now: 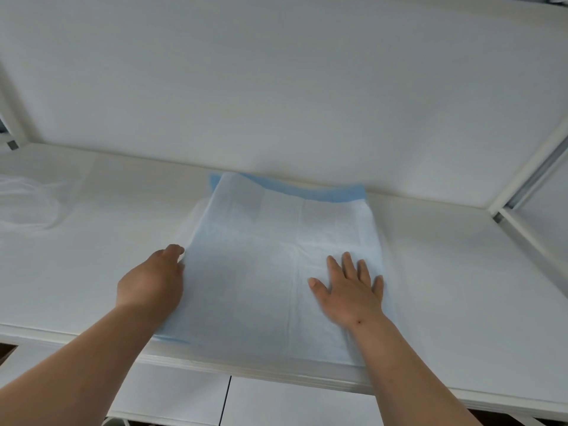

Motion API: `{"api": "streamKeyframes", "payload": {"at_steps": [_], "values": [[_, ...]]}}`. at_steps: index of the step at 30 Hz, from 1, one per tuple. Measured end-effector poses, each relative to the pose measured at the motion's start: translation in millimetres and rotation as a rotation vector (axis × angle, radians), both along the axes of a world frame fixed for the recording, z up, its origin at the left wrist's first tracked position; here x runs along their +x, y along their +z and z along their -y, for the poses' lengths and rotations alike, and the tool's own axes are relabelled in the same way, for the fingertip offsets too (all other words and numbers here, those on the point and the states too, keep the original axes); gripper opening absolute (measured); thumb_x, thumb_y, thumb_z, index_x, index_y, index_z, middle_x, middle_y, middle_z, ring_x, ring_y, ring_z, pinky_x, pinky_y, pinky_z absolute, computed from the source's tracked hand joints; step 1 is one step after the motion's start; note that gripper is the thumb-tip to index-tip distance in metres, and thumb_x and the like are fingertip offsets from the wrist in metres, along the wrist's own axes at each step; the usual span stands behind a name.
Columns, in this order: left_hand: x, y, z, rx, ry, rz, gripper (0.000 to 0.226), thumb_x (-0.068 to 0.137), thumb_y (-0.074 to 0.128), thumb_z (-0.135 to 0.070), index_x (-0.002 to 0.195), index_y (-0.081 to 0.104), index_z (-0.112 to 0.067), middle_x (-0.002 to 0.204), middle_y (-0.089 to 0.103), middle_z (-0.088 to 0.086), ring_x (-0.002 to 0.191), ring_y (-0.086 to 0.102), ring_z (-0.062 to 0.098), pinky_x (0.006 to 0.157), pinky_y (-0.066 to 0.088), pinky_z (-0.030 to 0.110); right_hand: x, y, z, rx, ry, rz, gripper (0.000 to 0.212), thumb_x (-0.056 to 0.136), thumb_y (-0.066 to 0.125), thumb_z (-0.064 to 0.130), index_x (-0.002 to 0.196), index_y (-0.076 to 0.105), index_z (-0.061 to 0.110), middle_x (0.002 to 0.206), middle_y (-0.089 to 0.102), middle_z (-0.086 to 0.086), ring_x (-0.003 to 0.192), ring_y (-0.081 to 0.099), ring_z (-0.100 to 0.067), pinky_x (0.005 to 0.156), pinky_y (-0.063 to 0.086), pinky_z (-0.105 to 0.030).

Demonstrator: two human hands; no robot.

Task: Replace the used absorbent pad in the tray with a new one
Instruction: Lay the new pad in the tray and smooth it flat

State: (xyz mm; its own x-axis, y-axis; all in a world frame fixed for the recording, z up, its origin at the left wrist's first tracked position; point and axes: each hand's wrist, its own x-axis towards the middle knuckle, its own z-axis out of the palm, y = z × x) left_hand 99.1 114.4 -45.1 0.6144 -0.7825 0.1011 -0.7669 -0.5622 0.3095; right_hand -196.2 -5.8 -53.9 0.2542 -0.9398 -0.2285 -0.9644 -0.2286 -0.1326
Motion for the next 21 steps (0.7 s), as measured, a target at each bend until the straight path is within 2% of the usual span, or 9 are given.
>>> {"api": "streamKeyframes", "payload": {"at_steps": [2,4,6,9,14,17,19,21], "values": [[-3.3,3.6,-1.5,0.032,-0.026,0.043,0.037,0.095,0.036,-0.026,0.132,0.042,-0.032,0.123,0.05,-0.001,0.1,0.059,0.029,0.073,0.042,0.033,1.0,0.6,0.7,0.001,0.004,-0.003,0.076,0.089,0.016,0.072,0.154,-0.002,0.036,0.162,-0.017,0.004,0.148,-0.018,-0.025,0.117,-0.009,-0.056],[-5.7,6.6,-2.7,0.074,-0.07,0.103,0.05,0.089,0.04,-0.019,0.137,0.038,-0.036,0.128,0.04,-0.001,0.11,0.05,0.026,0.082,0.045,0.037,0.2,2.1,1.3,0.014,0.007,-0.01,0.08,0.087,0.018,0.076,0.153,-0.003,0.036,0.162,-0.018,0.005,0.148,-0.018,-0.025,0.117,-0.009,-0.055],[-8.4,7.9,-1.0,0.128,-0.171,0.201,0.064,0.085,0.041,-0.016,0.142,0.032,-0.044,0.145,0.027,-0.004,0.127,0.033,0.024,0.101,0.036,0.037,-0.9,3.5,1.5,0.031,0.018,-0.026,0.087,0.083,0.021,0.081,0.153,-0.004,0.036,0.161,-0.019,0.005,0.148,-0.018,-0.024,0.117,-0.009,-0.054],[-11.6,10.5,2.7,0.222,-0.268,0.196,0.058,0.088,0.038,-0.018,0.139,0.039,-0.047,0.157,0.013,-0.011,0.14,0.014,0.019,0.112,0.019,0.035,-3.3,5.5,3.2,0.071,0.037,-0.037,0.097,0.076,0.026,0.087,0.153,-0.007,0.037,0.16,-0.021,0.006,0.148,-0.02,-0.023,0.117,-0.01,-0.054],[-7.0,12.6,9.3,0.206,-0.208,0.136,0.038,0.088,0.043,-0.025,0.12,0.06,-0.034,0.152,0.028,-0.013,0.138,0.022,0.015,0.11,0.025,0.035,-7.7,6.9,5.7,0.102,0.042,-0.011,0.103,0.07,0.034,0.089,0.153,-0.004,0.04,0.16,-0.021,0.008,0.148,-0.02,-0.021,0.118,-0.009,-0.053],[-4.5,12.4,18.5,0.206,-0.204,0.11,0.03,0.09,0.044,-0.036,0.112,0.063,-0.028,0.15,0.031,-0.01,0.135,0.028,0.017,0.107,0.03,0.037,-4.7,10.0,7.5,0.117,0.031,-0.009,0.102,0.07,0.038,0.088,0.153,0.002,0.041,0.162,-0.016,0.008,0.149,-0.017,-0.021,0.118,-0.008,-0.052],[-3.1,11.7,25.5,0.2,-0.195,0.082,0.027,0.088,0.048,-0.04,0.108,0.061,-0.027,0.15,0.031,-0.009,0.134,0.031,0.018,0.106,0.031,0.037,-1.6,14.2,9.8,0.095,0.016,0.002,0.094,0.073,0.039,0.084,0.152,0.012,0.04,0.163,-0.004,0.007,0.15,-0.006,-0.023,0.118,-0.001,-0.05],[-2.5,11.4,31.9,0.154,-0.173,0.042,0.022,0.084,0.054,-0.034,0.104,0.058,-0.026,0.146,0.036,-0.007,0.128,0.038,0.019,0.101,0.033,0.037,1.3,18.1,13.1,0.01,-0.014,0.018,0.075,0.079,0.039,0.076,0.144,0.031,0.04,0.157,0.02,0.006,0.145,0.015,-0.024,0.116,0.012,-0.045]]}}
